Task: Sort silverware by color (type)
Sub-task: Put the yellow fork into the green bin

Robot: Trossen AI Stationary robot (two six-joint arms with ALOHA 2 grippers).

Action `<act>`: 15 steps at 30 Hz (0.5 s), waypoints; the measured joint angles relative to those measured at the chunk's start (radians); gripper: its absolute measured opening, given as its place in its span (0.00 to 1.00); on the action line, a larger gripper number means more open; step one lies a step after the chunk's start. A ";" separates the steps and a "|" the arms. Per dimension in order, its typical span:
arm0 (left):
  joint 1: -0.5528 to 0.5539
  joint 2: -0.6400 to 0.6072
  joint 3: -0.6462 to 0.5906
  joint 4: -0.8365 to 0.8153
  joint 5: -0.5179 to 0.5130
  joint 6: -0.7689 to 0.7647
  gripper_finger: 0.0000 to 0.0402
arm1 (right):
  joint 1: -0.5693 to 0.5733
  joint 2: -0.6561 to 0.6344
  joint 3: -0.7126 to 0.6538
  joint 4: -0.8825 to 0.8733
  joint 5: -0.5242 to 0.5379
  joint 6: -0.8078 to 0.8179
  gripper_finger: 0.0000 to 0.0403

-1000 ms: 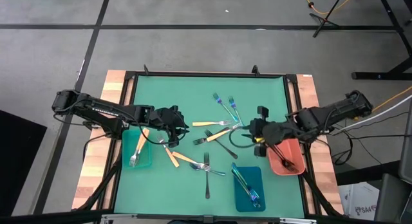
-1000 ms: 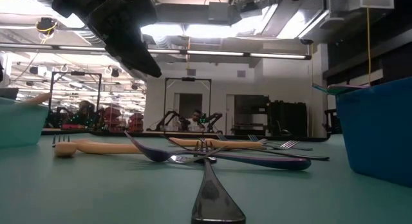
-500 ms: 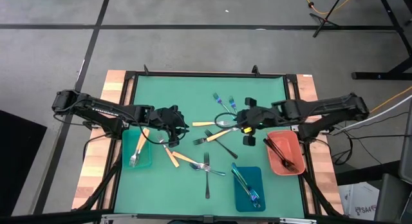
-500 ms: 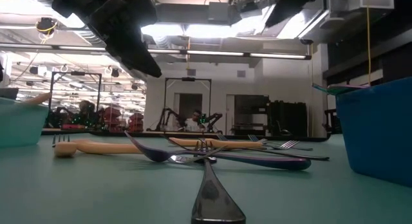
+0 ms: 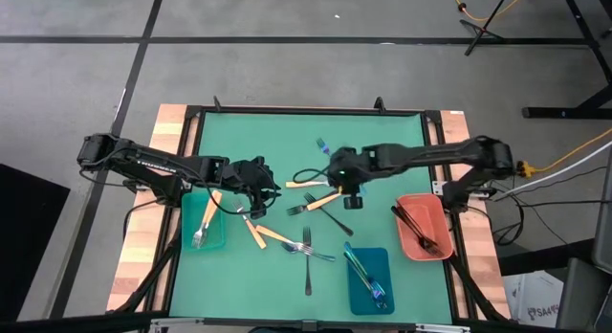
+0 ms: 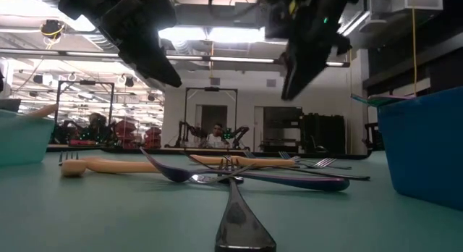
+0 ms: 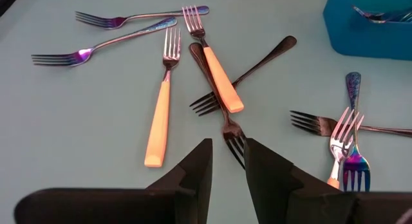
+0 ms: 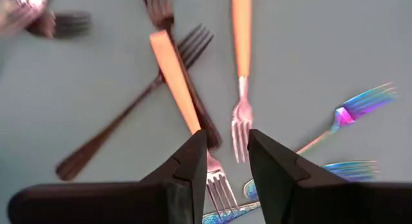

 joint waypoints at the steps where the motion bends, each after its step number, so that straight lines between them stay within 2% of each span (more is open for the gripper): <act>1: 0.000 0.000 0.000 0.000 0.000 0.000 0.21 | -0.007 0.022 0.000 0.001 -0.014 -0.006 0.26; 15: 0.000 0.000 0.000 -0.002 0.000 0.000 0.21 | -0.020 0.225 -0.003 -0.031 -0.028 -0.083 0.26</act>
